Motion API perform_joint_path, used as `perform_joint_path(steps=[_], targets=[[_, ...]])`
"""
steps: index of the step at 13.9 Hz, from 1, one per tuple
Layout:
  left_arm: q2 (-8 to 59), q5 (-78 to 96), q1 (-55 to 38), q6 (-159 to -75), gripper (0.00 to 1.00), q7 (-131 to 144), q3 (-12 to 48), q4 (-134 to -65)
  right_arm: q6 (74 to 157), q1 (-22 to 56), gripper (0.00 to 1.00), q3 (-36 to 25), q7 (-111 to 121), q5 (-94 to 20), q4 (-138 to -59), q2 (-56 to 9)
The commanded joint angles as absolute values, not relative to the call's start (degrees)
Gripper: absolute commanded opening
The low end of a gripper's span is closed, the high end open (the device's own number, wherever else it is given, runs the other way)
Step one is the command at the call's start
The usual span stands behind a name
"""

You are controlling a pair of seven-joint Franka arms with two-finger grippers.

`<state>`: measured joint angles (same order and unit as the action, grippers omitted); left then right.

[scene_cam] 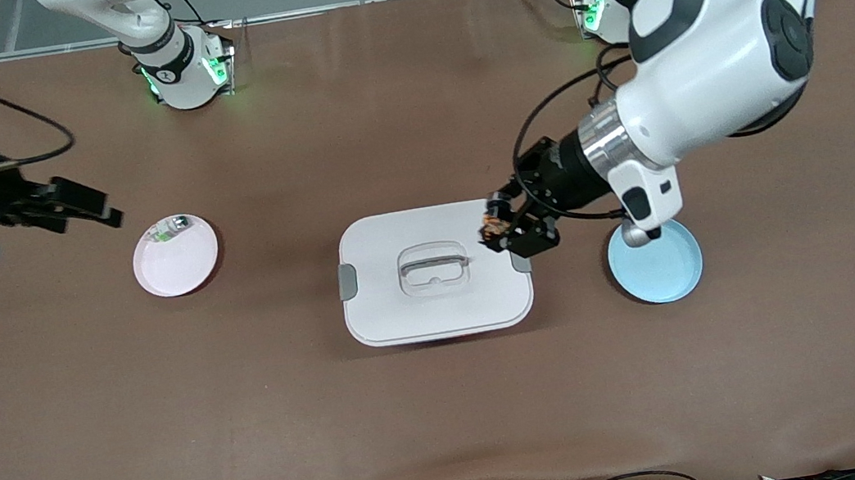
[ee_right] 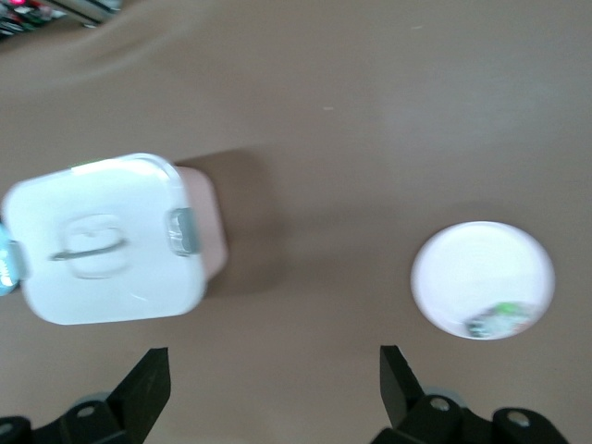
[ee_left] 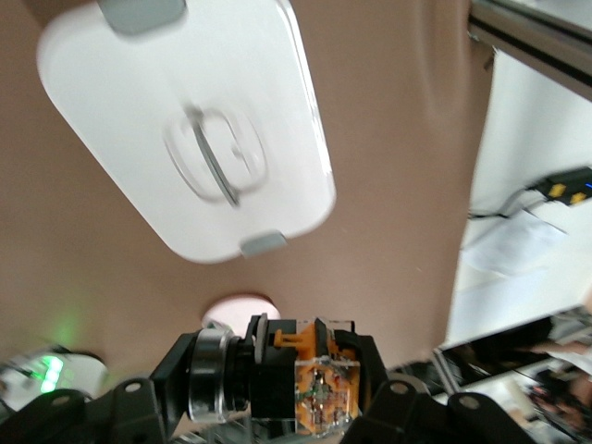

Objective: Transfer orange switch to right arm and place
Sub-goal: 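Lift the switch with the left gripper while the right gripper approaches, then grasp the switch with the right gripper beside the left gripper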

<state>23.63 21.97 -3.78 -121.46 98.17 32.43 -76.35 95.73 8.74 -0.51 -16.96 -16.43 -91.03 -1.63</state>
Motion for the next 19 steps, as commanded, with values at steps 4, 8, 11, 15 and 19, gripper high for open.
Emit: perform_joint_path(steps=[4, 8, 11, 15, 19], targets=[[23.73, 22.94, -8.60, -129.72, 0.28, 108.01, 36.12, -76.46, 111.06, 14.93, 1.00, -0.88, -20.74, -33.30, -96.58, -0.61], [24.78, 22.59, -11.33, -133.06, 0.28, 110.04, 35.95, -76.46, 122.93, 20.12, 1.00, -0.88, -20.48, -39.60, -99.04, -1.32], [25.05, 22.50, -12.48, -133.07, 0.28, 109.95, 35.86, -76.38, 128.58, 23.98, 1.00, -0.97, -15.30, -44.21, -100.55, -1.76], [25.40, 21.62, -13.71, -133.07, 0.28, 110.04, 35.68, -76.46, 130.95, 28.55, 1.00, -0.97, -18.17, -44.65, -100.46, -2.11], [25.66, 21.53, -14.41, -133.95, 0.28, 109.95, 34.90, -76.46, 132.19, 30.94, 1.00, -1.05, -20.21, -44.47, -100.55, -2.20]])
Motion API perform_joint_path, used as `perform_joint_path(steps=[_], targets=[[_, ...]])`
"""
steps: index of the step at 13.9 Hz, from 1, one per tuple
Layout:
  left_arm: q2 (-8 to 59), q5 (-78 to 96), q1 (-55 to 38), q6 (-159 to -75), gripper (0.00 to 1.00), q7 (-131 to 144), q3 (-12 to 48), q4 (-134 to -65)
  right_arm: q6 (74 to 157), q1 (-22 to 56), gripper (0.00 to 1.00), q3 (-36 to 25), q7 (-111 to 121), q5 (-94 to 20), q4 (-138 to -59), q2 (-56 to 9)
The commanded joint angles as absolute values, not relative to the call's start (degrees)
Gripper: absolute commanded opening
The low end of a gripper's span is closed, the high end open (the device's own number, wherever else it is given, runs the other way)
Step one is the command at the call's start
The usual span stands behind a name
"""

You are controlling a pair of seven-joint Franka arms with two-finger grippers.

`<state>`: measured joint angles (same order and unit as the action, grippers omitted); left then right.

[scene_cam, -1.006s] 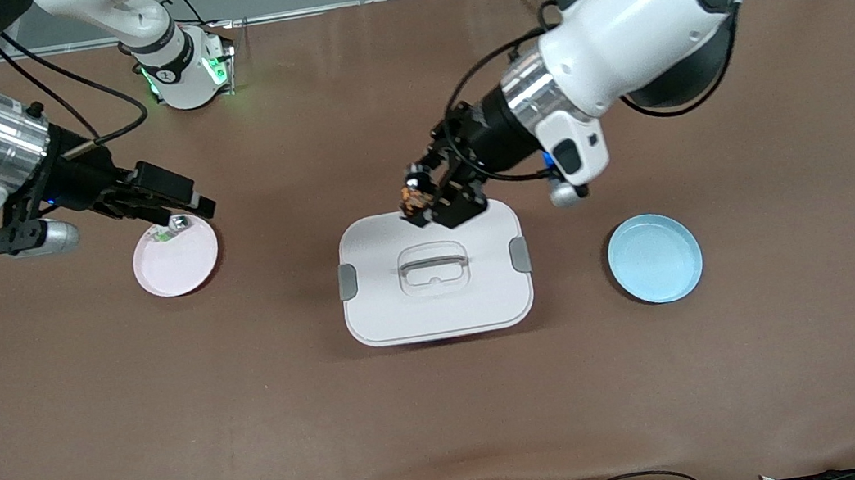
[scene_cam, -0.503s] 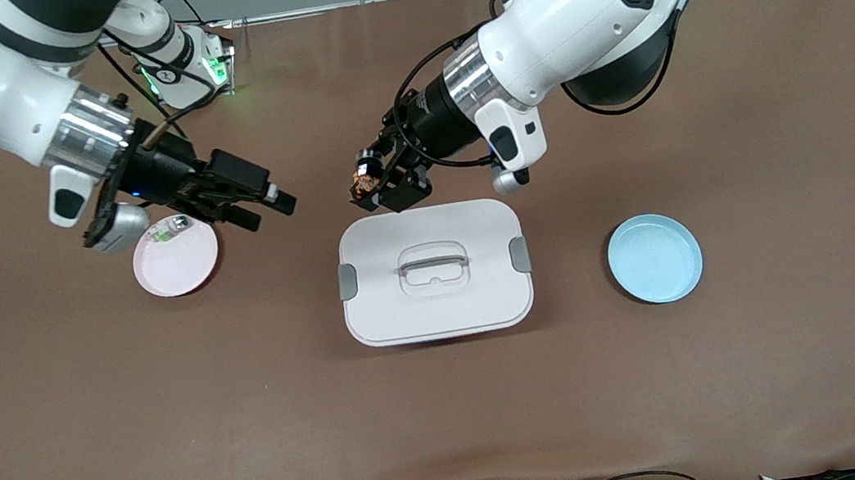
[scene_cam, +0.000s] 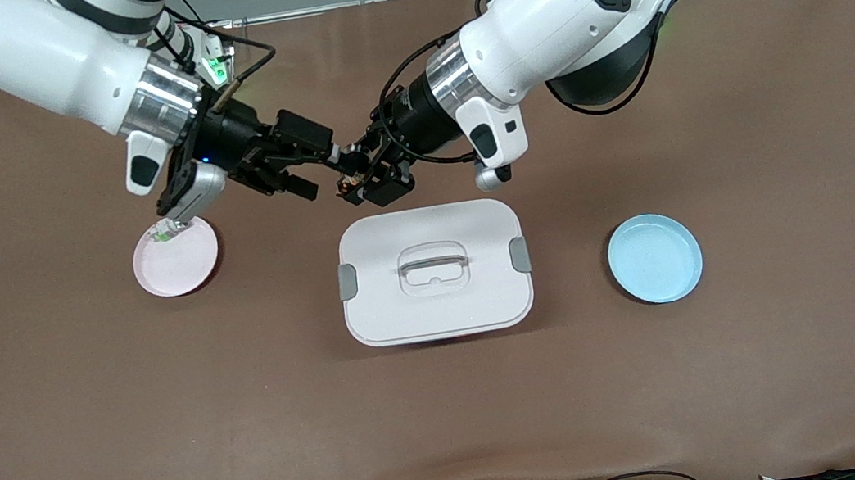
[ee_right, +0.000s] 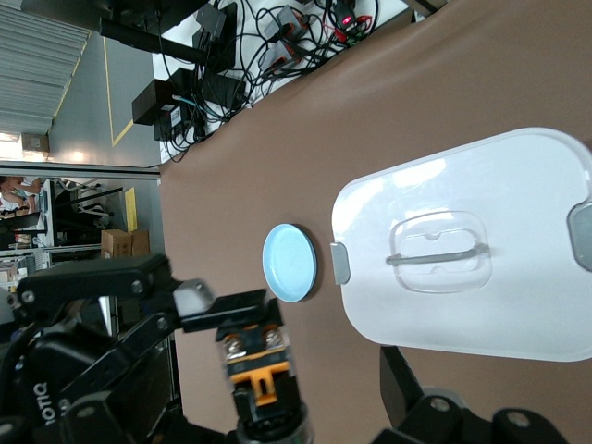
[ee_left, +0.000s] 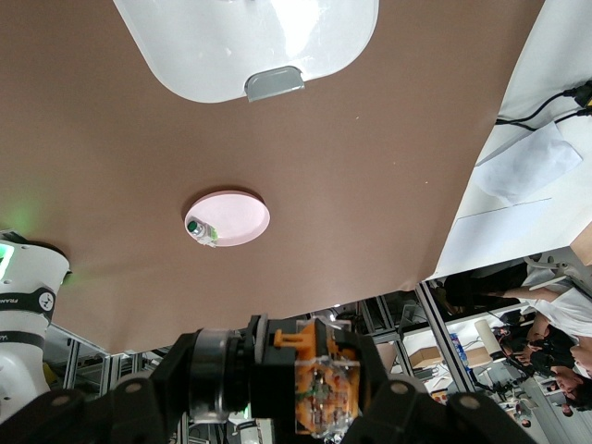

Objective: Transfer orange switch to right arm and place
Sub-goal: 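Grasp the switch with the right gripper beside the left gripper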

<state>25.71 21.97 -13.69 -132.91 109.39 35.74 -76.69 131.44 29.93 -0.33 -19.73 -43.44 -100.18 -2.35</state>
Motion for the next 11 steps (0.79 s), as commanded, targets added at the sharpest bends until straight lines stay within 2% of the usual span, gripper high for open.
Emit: perform_joint_path(steps=[1, 11], targets=[[25.66, 21.53, -14.50, -133.95, 0.28, 109.95, 34.81, -76.46, 131.93, 31.11, 1.00, -1.05, -20.21, -44.47, -100.63, -2.20], [25.31, 21.53, -14.41, -134.03, 0.28, 109.95, 34.80, -76.46, 131.13, 31.38, 1.00, -0.97, -23.03, -44.30, -104.06, -1.76]])
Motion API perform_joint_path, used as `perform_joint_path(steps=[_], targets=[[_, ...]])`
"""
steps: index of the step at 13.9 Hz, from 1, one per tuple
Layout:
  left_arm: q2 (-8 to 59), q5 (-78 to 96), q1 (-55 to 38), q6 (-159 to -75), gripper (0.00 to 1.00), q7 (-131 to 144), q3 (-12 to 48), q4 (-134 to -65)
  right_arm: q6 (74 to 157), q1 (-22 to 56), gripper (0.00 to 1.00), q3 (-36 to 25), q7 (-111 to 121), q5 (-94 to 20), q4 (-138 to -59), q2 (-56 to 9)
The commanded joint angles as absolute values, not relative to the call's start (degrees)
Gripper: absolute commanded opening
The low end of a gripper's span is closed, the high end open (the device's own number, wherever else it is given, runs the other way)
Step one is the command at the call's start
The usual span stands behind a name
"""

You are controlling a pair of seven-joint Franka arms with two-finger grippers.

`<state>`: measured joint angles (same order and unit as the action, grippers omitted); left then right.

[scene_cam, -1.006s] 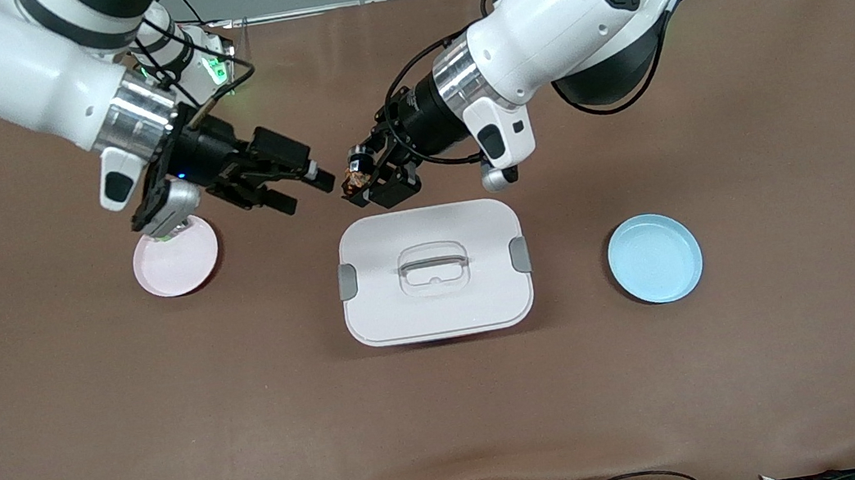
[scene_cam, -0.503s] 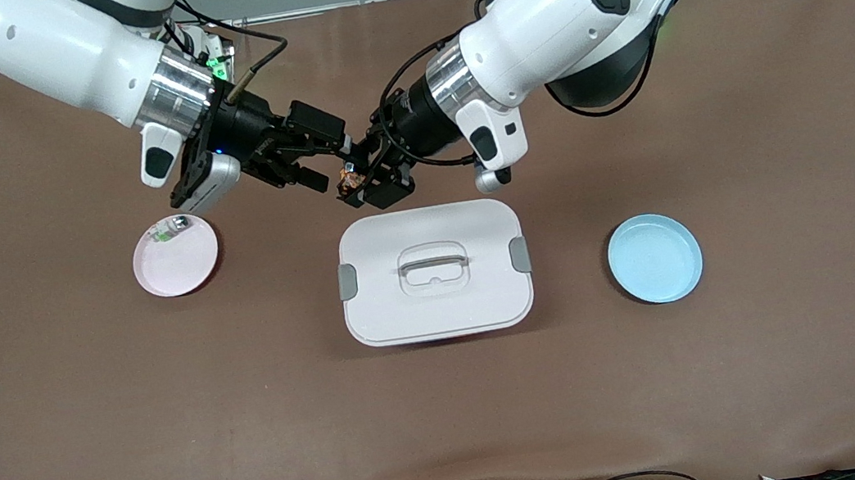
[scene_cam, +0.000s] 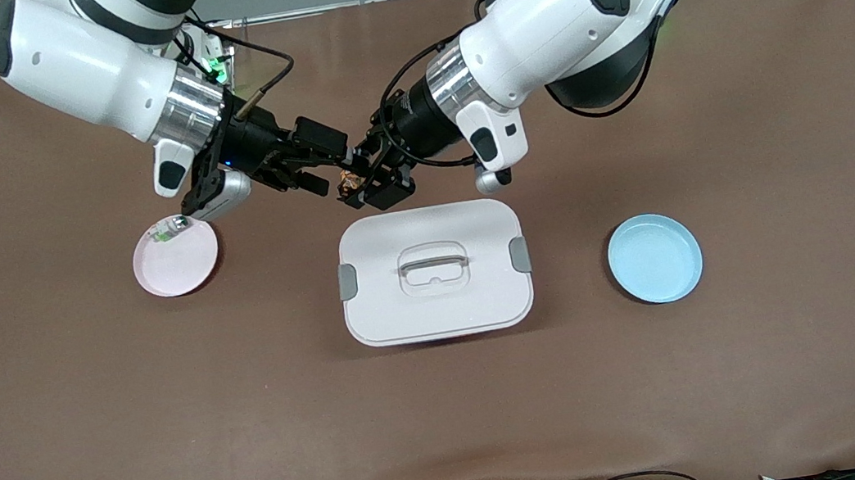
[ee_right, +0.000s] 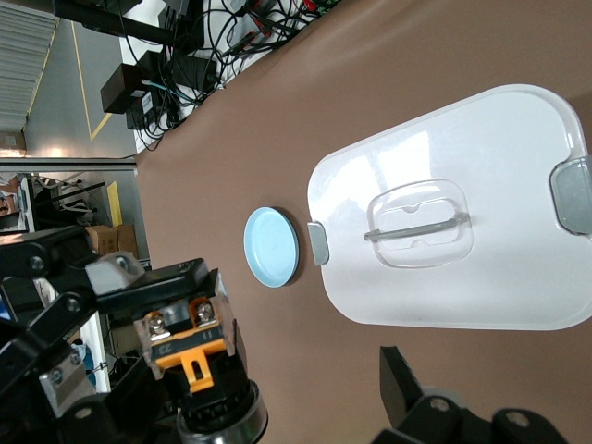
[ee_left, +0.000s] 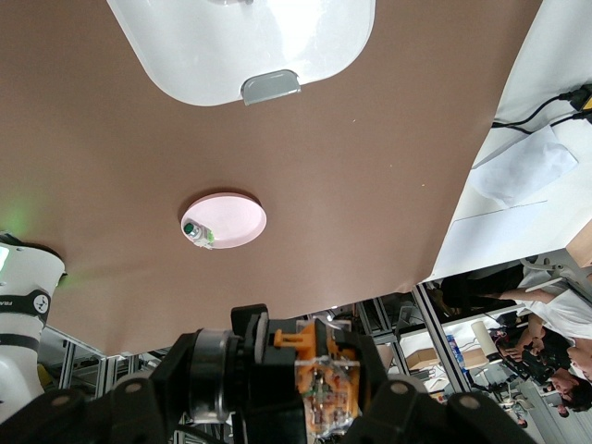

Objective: Transfer orange switch to right arm and place
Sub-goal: 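Grasp the switch with the right gripper beside the left gripper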

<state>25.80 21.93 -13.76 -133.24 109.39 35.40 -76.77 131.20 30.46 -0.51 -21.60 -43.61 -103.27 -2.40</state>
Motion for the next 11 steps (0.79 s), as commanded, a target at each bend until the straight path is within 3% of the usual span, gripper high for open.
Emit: perform_joint_path(steps=[1, 7, 11], targets=[[25.31, 21.53, -14.41, -134.03, 0.28, 109.95, 34.80, -76.46, 131.13, 31.38, 1.00, -0.97, -23.81, -44.30, -103.63, -1.76], [25.22, 21.53, -14.41, -134.03, 0.28, 110.04, 34.80, -76.46, 131.13, 31.55, 1.00, -0.97, -28.04, -43.95, -98.80, -3.60], [25.05, 21.62, -14.41, -134.03, 0.28, 110.04, 34.80, -76.46, 131.22, 31.82, 0.91, -1.05, -27.77, -42.37, -96.07, -5.80]])
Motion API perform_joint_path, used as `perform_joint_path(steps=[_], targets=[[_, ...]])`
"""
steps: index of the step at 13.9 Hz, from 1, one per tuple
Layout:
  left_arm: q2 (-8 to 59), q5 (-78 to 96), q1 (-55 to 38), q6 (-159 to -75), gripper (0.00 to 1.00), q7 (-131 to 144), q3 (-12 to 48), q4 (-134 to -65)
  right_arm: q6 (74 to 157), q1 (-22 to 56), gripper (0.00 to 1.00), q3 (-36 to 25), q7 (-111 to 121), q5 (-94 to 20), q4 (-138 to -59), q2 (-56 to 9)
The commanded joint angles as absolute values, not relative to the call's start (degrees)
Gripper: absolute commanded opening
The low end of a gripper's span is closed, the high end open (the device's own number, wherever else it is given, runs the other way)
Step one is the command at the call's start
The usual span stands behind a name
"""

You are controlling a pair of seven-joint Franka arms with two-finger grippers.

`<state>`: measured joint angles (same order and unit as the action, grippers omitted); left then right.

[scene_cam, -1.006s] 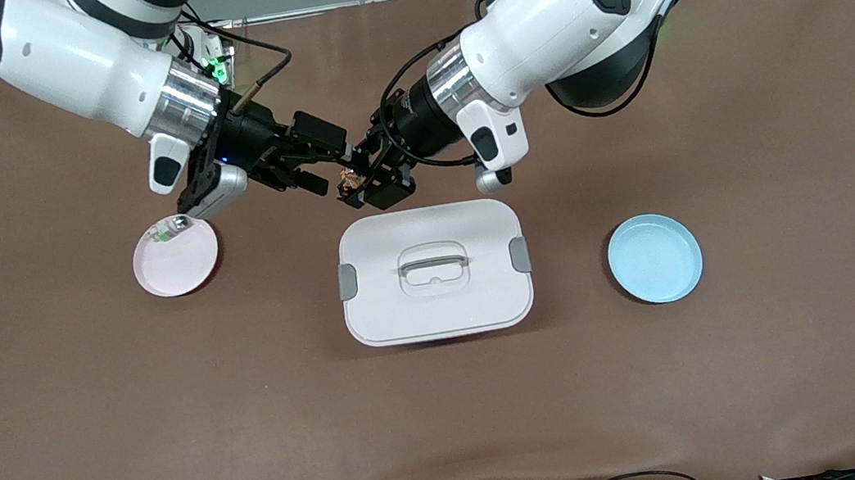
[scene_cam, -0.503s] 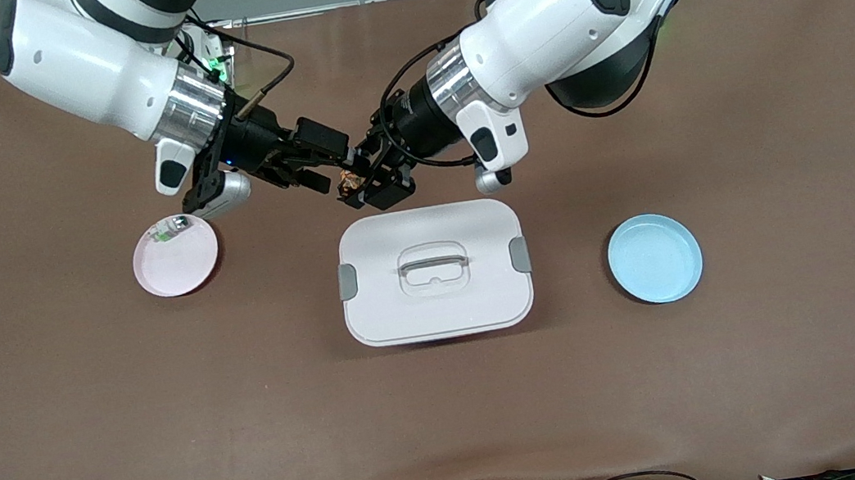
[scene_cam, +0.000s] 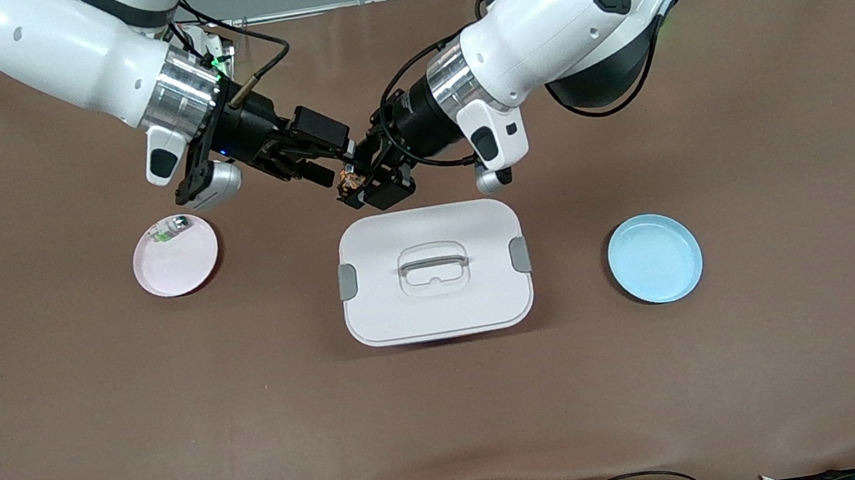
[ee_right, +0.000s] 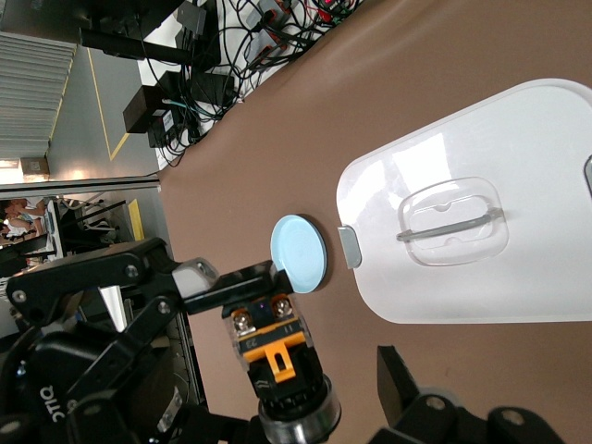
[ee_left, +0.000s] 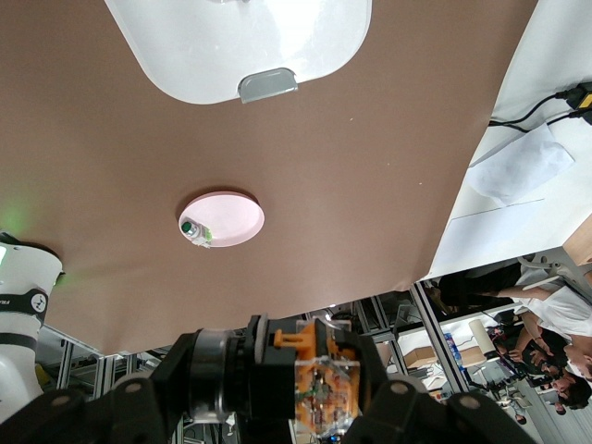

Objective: Transfer orange switch to right arm and place
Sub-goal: 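Grasp the switch with the right gripper beside the left gripper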

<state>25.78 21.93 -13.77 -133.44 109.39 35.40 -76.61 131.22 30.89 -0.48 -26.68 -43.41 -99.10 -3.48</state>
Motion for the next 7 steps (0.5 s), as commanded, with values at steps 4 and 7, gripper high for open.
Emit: perform_joint_path(steps=[4, 7], targets=[[25.05, 21.53, -14.50, -134.12, 0.28, 110.04, 34.80, -76.46, 131.22, 31.90, 0.73, -0.97, -27.51, -39.99, -95.98, -6.06], [25.05, 21.62, -14.50, -134.03, 0.28, 110.04, 34.80, -76.46, 131.05, 31.91, 0.00, -0.97, -26.36, -38.58, -95.45, -5.98]])
